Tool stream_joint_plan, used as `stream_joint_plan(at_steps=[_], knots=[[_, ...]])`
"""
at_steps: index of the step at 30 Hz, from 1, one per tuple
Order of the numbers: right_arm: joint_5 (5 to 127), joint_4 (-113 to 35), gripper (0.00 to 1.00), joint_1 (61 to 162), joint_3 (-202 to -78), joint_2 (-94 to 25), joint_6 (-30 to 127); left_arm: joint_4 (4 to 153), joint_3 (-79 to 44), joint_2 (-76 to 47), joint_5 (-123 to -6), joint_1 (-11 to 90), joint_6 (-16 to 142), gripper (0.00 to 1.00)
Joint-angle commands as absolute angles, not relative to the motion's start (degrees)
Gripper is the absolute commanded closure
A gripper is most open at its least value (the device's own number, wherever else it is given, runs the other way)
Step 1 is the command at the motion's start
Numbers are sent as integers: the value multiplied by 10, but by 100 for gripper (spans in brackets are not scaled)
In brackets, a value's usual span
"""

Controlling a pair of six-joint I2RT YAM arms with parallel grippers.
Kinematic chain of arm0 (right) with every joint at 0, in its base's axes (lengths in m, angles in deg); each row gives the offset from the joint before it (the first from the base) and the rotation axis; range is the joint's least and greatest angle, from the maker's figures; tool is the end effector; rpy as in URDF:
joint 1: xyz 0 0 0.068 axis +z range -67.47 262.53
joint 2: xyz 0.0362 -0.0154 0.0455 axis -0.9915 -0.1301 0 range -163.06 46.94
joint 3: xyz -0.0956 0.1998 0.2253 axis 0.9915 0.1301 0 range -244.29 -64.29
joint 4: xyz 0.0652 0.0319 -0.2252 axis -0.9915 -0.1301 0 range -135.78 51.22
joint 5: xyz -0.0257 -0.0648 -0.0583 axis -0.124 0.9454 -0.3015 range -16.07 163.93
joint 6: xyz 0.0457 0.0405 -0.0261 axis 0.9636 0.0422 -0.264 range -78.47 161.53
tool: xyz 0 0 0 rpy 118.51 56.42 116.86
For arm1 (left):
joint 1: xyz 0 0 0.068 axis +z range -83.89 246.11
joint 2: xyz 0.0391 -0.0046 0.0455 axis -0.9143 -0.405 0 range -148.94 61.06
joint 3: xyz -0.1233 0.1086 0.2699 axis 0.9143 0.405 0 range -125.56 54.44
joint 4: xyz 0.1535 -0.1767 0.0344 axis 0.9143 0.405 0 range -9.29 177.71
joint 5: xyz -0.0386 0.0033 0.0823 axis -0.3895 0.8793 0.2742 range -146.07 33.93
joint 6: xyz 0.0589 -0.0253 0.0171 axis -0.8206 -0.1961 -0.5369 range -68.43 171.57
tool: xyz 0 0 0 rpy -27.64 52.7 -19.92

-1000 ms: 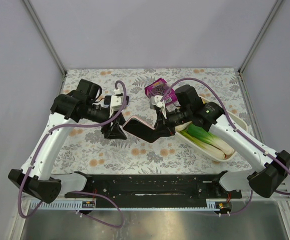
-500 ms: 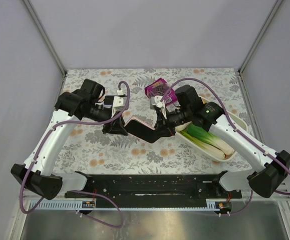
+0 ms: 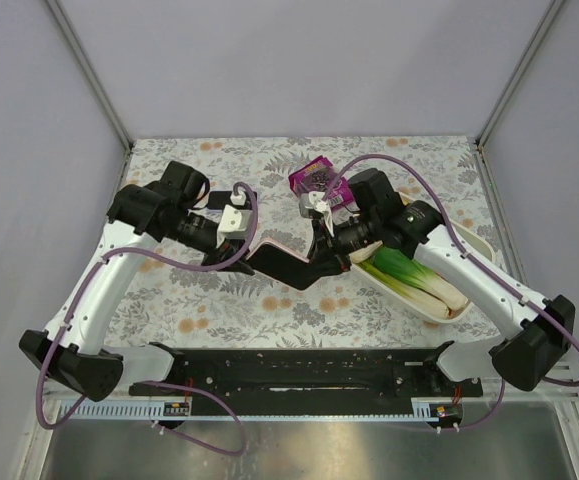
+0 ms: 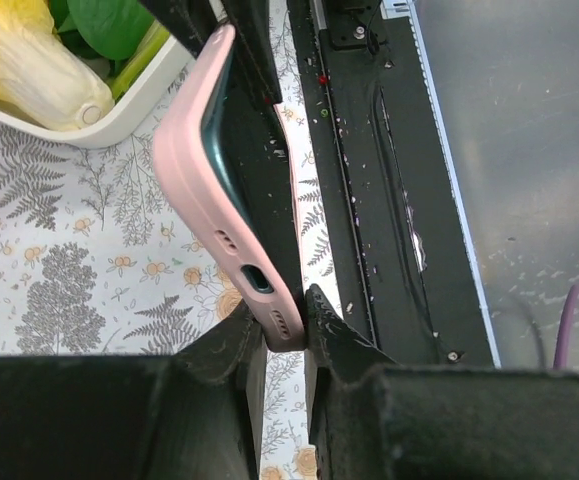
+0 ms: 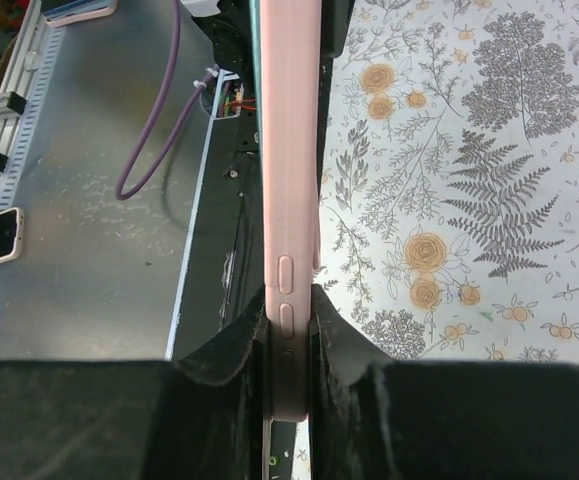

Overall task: Take the phone out of the phone case
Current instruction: Remove the phone case from the phone.

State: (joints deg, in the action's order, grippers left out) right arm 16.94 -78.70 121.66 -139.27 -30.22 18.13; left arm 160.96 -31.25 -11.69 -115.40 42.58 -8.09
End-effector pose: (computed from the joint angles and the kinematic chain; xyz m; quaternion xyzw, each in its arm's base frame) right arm 0.1645 0.1908 0.3970 -0.5824 0.5861 0.4807 0.2937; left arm 0.1349 -0.1081 0.4223 0.6384 0.5725 -0.4084 0.3130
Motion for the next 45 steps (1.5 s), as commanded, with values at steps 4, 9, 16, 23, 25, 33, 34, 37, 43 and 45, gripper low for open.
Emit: stream_joint_plan(at_steps=[4, 9, 16, 23, 25, 33, 34, 37, 43, 45], knots=[[57, -760, 100, 1210, -1418, -322, 207, 1728, -326, -84, -1197, 378, -256, 100], [38, -766, 100, 1210, -1419, -336, 206, 1728, -338, -97, -1165, 338, -276, 100], [17, -765, 100, 1211, -1423, -352, 207, 1728, -367, -113, -1109, 275, -281, 100], [19, -765, 100, 1210, -1423, -352, 210, 1727, -388, -129, -1115, 266, -290, 100], [18, -765, 100, 1210, -1419, -351, 211, 1717, -386, -129, -1121, 266, -289, 100], [8, -764, 100, 1211, -1411, -344, 210, 1581, -362, -108, -1117, 266, -202, 100], [5, -764, 100, 1212, -1411, -343, 211, 1554, -353, -102, -1110, 266, -188, 100], [-2, -765, 100, 1213, -1407, -340, 211, 1466, -317, -72, -1083, 266, -149, 100], [-14, -758, 100, 1218, -1401, -336, 218, 1402, -299, -71, -1024, 265, -120, 100], [-18, -753, 100, 1221, -1399, -335, 225, 1396, -292, -71, -1009, 264, -125, 100]])
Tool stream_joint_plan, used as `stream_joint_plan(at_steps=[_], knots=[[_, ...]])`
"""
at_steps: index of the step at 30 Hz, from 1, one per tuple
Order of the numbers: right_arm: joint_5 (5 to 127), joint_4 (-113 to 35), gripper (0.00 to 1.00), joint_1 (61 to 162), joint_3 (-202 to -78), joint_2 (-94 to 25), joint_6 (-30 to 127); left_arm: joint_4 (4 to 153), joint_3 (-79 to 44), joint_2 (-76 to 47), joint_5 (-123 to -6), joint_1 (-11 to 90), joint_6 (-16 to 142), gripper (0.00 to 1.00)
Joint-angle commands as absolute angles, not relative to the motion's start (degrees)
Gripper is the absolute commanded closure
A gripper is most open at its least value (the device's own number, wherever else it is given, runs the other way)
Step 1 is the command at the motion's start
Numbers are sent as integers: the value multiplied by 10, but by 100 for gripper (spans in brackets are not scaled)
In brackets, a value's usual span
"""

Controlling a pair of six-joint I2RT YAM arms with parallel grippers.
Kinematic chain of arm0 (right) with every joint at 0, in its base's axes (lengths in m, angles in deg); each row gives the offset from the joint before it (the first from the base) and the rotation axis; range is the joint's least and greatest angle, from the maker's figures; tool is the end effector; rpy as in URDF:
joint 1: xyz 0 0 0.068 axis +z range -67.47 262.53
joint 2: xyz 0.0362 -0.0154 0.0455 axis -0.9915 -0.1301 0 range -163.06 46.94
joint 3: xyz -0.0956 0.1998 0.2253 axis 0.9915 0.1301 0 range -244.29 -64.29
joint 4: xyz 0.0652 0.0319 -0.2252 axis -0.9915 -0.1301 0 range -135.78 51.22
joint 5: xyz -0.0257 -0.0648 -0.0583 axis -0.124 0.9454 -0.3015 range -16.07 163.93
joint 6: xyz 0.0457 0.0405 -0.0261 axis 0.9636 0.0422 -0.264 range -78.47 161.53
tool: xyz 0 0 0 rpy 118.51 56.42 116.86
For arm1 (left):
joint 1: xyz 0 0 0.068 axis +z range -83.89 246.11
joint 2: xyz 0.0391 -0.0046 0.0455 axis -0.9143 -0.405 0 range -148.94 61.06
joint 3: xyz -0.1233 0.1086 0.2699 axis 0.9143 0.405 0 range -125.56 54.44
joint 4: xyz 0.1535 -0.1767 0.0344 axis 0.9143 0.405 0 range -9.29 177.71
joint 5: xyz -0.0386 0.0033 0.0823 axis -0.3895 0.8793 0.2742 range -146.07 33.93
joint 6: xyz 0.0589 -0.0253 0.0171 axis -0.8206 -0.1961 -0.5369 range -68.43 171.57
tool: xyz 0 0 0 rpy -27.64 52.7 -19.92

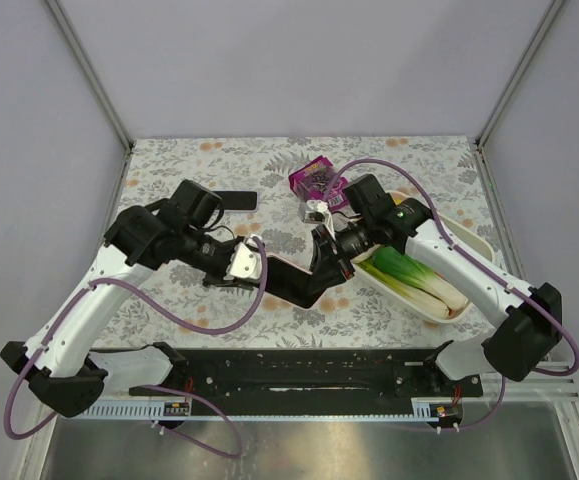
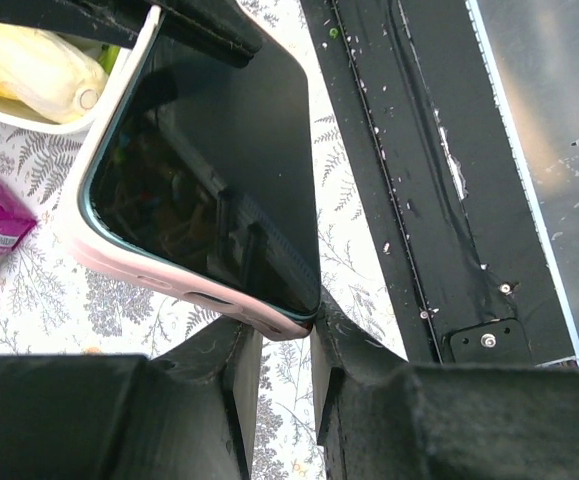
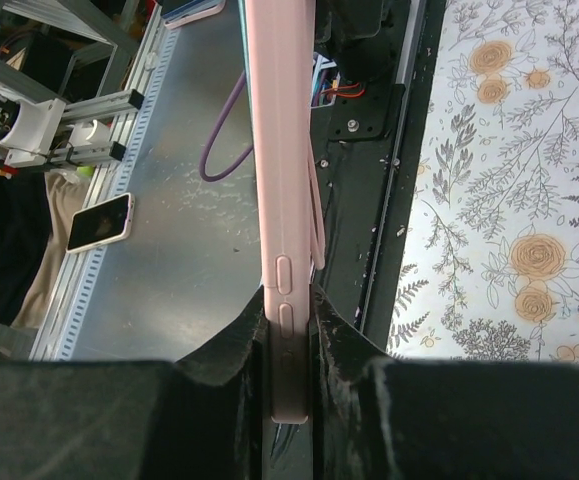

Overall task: Take the phone out of the phone case
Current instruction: Remove the phone case from the phone.

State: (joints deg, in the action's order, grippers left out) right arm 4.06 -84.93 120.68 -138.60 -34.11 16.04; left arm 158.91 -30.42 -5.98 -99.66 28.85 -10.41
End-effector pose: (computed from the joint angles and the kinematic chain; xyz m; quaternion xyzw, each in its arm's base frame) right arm 0.1672 0.1941 0.3786 -0.5646 0.5643 0.5683 0.1994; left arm 0.0931 -0.1164 0.4239 0.7453 0.5093 -0.2999 0.3086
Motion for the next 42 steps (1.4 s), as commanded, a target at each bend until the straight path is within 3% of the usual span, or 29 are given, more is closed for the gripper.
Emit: stream_joint_plan(at_steps=[1, 16, 27, 34, 42], knots=[[-22, -749, 100, 1223, -1398, -334, 229, 1393, -288, -71, -1002, 265, -131, 100], [-46, -716, 100, 1237, -1390, -339, 269, 1414, -299, -92, -1111, 262, -199, 100], [-60, -678, 100, 1243, -1371, -335, 303, 1403, -296, -107, -1066, 260, -229, 100], [-64, -653, 100, 1247, -1359, -330, 324, 1376, -300, -114, -1045, 260, -201, 100], [-8, -644, 100, 1246, -1343, -312, 313, 1319, -319, -107, -1016, 260, -59, 97]])
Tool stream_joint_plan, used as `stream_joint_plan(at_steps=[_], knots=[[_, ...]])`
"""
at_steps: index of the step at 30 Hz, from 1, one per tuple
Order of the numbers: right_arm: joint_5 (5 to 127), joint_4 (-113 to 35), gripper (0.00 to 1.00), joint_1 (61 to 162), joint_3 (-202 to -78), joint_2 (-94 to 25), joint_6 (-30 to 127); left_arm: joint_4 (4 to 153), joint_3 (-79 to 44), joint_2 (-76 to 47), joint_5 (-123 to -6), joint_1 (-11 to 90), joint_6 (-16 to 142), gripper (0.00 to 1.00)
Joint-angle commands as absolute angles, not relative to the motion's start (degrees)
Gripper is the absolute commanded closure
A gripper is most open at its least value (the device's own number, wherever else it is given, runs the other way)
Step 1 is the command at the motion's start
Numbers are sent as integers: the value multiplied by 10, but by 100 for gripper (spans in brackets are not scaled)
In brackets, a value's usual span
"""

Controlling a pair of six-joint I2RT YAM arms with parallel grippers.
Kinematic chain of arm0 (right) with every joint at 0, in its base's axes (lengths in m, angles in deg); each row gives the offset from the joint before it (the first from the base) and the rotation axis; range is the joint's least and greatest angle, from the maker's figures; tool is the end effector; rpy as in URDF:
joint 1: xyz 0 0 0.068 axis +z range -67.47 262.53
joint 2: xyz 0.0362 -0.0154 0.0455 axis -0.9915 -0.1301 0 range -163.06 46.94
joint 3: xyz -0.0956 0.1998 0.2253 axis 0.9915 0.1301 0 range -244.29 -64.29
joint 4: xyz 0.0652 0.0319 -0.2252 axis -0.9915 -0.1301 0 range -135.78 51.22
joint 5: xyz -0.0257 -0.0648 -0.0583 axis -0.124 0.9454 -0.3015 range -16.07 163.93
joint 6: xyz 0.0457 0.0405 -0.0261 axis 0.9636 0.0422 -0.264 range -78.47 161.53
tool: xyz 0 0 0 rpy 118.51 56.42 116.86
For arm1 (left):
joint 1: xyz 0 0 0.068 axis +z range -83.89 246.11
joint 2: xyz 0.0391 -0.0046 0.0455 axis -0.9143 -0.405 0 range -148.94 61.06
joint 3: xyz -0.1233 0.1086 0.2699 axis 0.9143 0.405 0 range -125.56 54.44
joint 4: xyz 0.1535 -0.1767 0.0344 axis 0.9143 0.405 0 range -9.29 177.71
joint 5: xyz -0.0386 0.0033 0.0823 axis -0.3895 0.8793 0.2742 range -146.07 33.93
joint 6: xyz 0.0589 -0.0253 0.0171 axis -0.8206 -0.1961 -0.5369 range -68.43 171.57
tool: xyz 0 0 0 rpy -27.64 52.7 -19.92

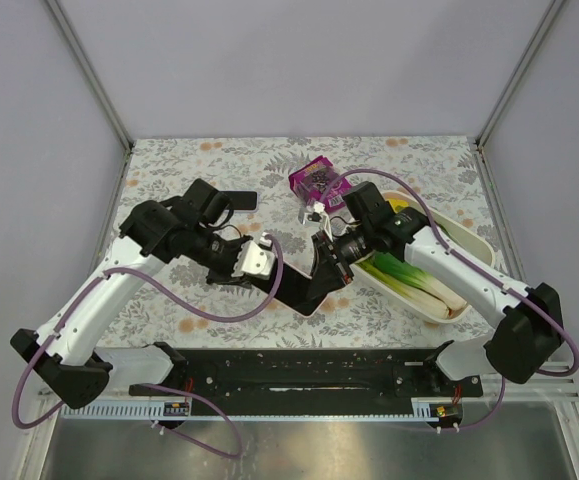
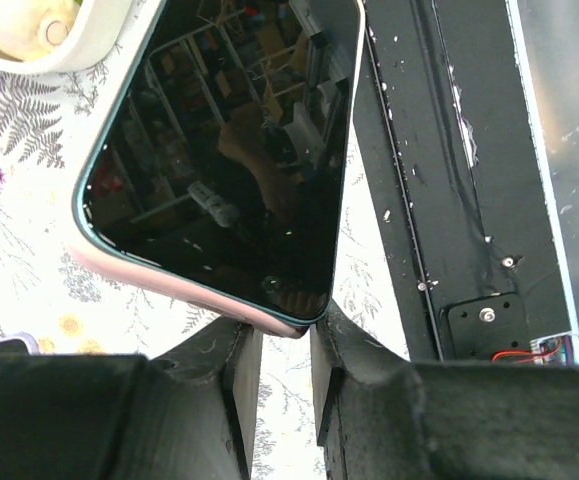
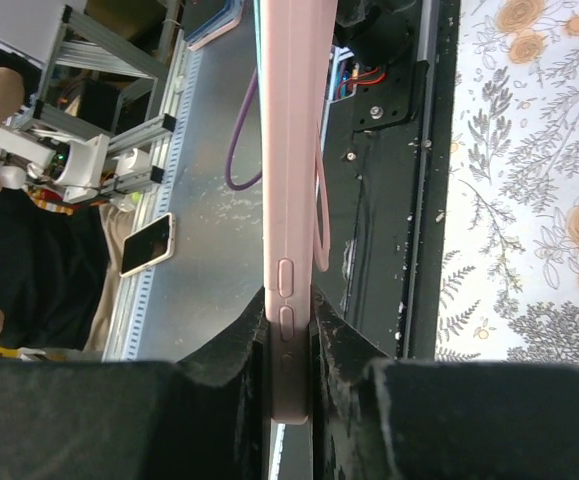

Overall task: Take the phone out of the phone case
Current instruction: Remove the phone case from the phone.

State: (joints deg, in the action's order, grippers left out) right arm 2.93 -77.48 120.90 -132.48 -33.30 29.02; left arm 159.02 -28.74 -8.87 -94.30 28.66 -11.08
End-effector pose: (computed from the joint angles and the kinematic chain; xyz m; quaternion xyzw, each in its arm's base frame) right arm 0.1662 0.1950 0.3599 -0.5055 0.6087 0.5943 0.1440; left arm 0.1085 -0.1241 0.4070 0.7526 0.5382 -0.2676 0.2688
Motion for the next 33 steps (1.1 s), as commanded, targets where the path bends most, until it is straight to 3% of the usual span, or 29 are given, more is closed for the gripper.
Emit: stream_joint_plan(at_steps=[1, 7, 12, 17, 19, 23, 25, 28, 33], knots=[[1, -645, 100, 1245, -1340, -310, 309, 1305, -319, -104, -1012, 260, -28, 94], [24, -650, 100, 1244, -1339, -300, 298, 1258, -313, -86, -1003, 262, 87, 87], [24, -665, 100, 1244, -1344, -296, 284, 1216, -292, -70, -1065, 294, 168, 99], [26, -672, 100, 1244, -1345, -290, 282, 1225, -275, -59, -1157, 327, 153, 98], [34, -673, 100, 1244, -1345, -288, 280, 1240, -277, -59, -1157, 328, 144, 88], [57, -672, 100, 1244, -1342, -285, 276, 1290, -290, -54, -1151, 331, 103, 50], [62, -673, 100, 1244, -1343, -284, 277, 1318, -295, -49, -1142, 331, 74, 39], [68, -672, 100, 1243, -1344, -284, 278, 1362, -304, -42, -1111, 331, 32, 31], [96, -672, 100, 1242, -1345, -284, 277, 1360, -325, -35, -1092, 356, 75, 28]])
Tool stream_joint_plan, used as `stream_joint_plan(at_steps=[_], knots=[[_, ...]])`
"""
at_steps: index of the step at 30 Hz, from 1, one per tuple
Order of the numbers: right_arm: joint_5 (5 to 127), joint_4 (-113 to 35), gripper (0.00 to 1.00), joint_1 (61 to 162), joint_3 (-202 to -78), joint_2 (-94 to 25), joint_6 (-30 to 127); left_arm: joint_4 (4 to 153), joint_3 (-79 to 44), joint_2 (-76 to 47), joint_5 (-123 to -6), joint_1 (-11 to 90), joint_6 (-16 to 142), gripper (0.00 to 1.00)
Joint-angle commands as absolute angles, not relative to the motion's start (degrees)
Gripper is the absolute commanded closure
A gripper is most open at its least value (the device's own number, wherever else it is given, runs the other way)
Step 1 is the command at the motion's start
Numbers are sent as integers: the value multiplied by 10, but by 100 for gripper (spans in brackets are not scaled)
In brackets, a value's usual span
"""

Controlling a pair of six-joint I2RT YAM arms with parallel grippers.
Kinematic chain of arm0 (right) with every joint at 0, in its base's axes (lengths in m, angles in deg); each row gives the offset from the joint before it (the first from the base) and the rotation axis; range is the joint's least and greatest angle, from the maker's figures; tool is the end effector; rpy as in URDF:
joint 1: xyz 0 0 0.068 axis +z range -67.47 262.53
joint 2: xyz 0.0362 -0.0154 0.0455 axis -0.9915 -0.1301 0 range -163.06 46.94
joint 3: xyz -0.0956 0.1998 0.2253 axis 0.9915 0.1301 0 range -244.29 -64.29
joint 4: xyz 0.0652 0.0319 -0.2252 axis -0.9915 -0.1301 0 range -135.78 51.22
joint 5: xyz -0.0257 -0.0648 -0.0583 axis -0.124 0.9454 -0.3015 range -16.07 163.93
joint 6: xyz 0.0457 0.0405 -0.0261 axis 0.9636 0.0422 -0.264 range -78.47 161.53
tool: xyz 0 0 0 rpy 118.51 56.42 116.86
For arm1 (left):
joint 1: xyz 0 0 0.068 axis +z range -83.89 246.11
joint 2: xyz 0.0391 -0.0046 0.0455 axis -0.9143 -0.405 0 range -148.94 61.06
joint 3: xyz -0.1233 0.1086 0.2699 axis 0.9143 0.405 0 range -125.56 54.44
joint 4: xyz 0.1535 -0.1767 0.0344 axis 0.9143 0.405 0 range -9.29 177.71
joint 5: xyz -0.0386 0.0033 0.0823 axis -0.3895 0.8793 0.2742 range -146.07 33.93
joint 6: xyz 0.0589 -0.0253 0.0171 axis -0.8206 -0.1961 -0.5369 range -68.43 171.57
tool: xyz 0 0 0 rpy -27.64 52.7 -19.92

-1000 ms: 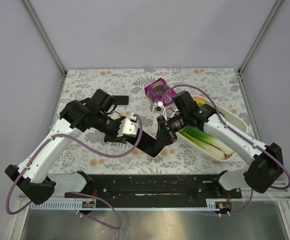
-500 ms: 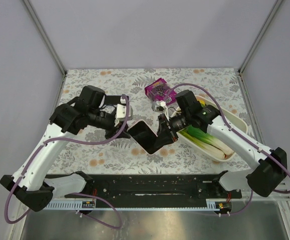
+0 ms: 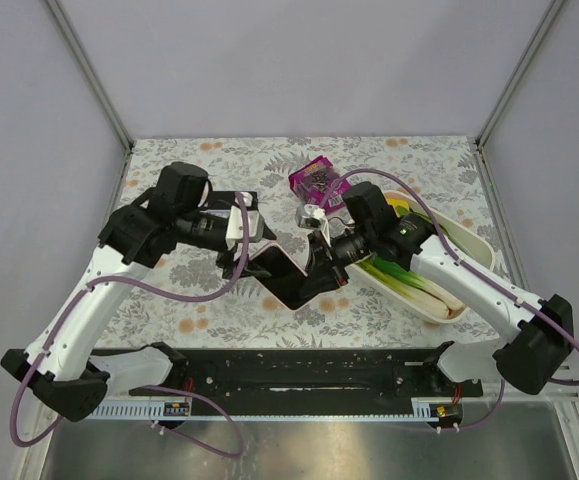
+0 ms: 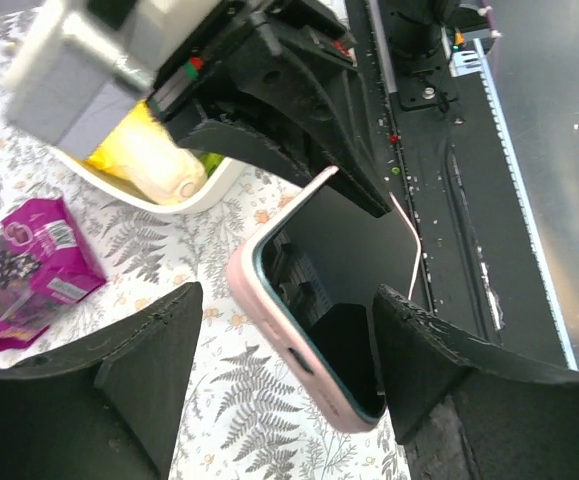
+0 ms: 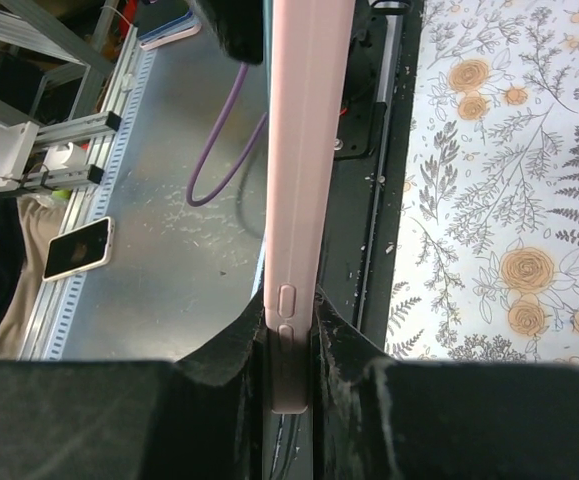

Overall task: Take the phone out of the phone case
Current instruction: Remove the phone case from the phone.

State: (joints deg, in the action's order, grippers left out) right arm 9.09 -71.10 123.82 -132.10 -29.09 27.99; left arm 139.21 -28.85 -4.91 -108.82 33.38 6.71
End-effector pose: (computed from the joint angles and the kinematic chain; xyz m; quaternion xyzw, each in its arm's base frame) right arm 0.1514 0.1964 0.3783 -0.5521 0.5774 0.5574 0.2260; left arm 0.1159 -0.1242 0.4477 0.6542 0.5208 -0.3632 0.4109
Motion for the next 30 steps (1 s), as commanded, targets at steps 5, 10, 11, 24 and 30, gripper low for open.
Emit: stream_joint_plan(at_steps=[5, 10, 11, 24, 30], knots=[[160, -666, 100, 1244, -1343, -275, 275, 1290, -345, -48, -1106, 371, 253, 22], [212, -654, 100, 1251, -1343, -270, 277, 1249, -356, -83, -1122, 370, 453, 17], [222, -653, 100, 1253, -1347, -270, 276, 1239, -349, -86, -1116, 371, 485, 17], [260, -674, 100, 1268, -1360, -261, 250, 1253, -312, -98, -1065, 379, 583, 28], [267, -680, 100, 1268, -1354, -256, 240, 1274, -290, -102, -1090, 394, 581, 39]])
